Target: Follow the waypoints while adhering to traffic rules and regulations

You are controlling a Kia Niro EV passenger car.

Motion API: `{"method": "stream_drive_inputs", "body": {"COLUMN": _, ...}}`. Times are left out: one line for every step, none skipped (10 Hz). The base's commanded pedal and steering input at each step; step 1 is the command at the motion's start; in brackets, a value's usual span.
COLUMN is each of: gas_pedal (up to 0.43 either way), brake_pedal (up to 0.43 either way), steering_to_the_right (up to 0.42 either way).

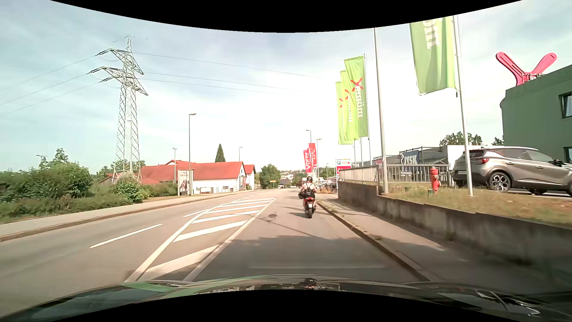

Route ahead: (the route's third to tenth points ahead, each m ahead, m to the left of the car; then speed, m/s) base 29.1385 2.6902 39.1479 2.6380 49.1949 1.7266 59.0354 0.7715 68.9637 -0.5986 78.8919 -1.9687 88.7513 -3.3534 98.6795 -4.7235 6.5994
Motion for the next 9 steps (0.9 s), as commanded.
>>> {"method": "stream_drive_inputs", "body": {"gas_pedal": 0.000, "brake_pedal": 0.000, "steering_to_the_right": 0.002}}
{"method": "stream_drive_inputs", "body": {"gas_pedal": 0.000, "brake_pedal": 0.000, "steering_to_the_right": 0.002}}
{"method": "stream_drive_inputs", "body": {"gas_pedal": 0.000, "brake_pedal": 0.000, "steering_to_the_right": 0.003}}
{"method": "stream_drive_inputs", "body": {"gas_pedal": 0.000, "brake_pedal": 0.000, "steering_to_the_right": 0.004}}
{"method": "stream_drive_inputs", "body": {"gas_pedal": 0.000, "brake_pedal": 0.000, "steering_to_the_right": 0.004}}
{"method": "stream_drive_inputs", "body": {"gas_pedal": 0.000, "brake_pedal": 0.000, "steering_to_the_right": 0.004}}
{"method": "stream_drive_inputs", "body": {"gas_pedal": 0.000, "brake_pedal": 0.000, "steering_to_the_right": 0.004}}
{"method": "stream_drive_inputs", "body": {"gas_pedal": 0.000, "brake_pedal": 0.000, "steering_to_the_right": 0.004}}
{"method": "stream_drive_inputs", "body": {"gas_pedal": 0.000, "brake_pedal": 0.000, "steering_to_the_right": 0.004}}
